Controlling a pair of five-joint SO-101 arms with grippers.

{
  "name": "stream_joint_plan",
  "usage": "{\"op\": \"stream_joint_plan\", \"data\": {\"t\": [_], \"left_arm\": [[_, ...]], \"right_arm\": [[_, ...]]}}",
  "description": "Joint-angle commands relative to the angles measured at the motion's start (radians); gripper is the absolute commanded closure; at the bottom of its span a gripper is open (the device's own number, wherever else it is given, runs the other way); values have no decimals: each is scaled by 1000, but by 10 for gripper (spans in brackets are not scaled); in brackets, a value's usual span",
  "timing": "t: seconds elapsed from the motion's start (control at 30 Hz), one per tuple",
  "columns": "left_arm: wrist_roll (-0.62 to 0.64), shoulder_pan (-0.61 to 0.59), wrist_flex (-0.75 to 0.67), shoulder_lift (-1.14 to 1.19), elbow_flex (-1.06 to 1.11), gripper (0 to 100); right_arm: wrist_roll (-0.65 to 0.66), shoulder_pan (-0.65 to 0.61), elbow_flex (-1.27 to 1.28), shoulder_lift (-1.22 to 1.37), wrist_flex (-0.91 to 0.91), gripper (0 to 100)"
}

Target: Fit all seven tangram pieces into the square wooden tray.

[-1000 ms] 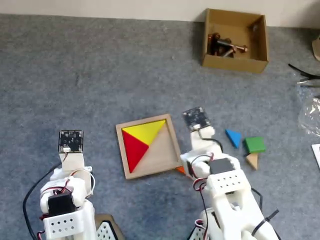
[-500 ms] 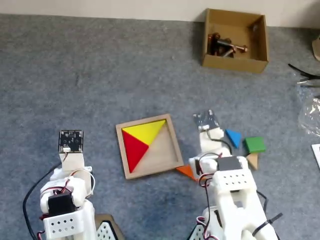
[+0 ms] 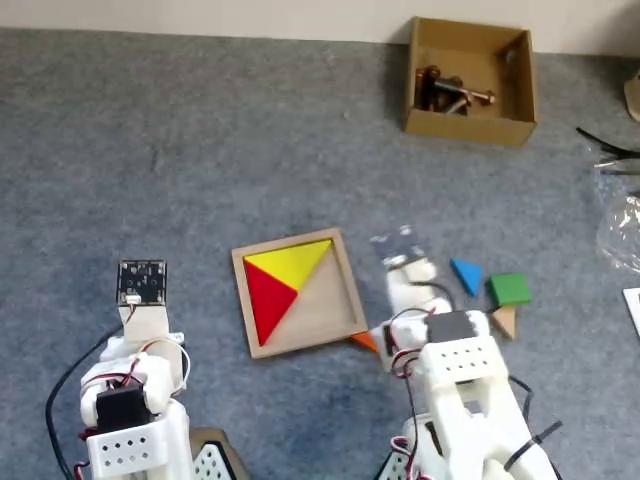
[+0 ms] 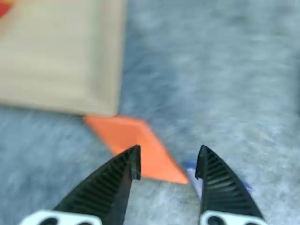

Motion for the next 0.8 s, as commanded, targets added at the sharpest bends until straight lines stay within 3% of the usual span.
{"op": "stream_joint_plan", "data": {"t": [0.0,0.17,0.33,0.77], "left_arm": [[9,-13,5,-5,19,995],[9,-13,5,-5,19,995],[9,-13,5,-5,19,995],[9,-13,5,-5,19,995]], "right_arm": [[87,-73,-65,-22,42,810],[161,-81,-64,-22,38,808],[227,-82,-58,-18,-4,720],[226,-179,-1,-12,-15,693]]}}
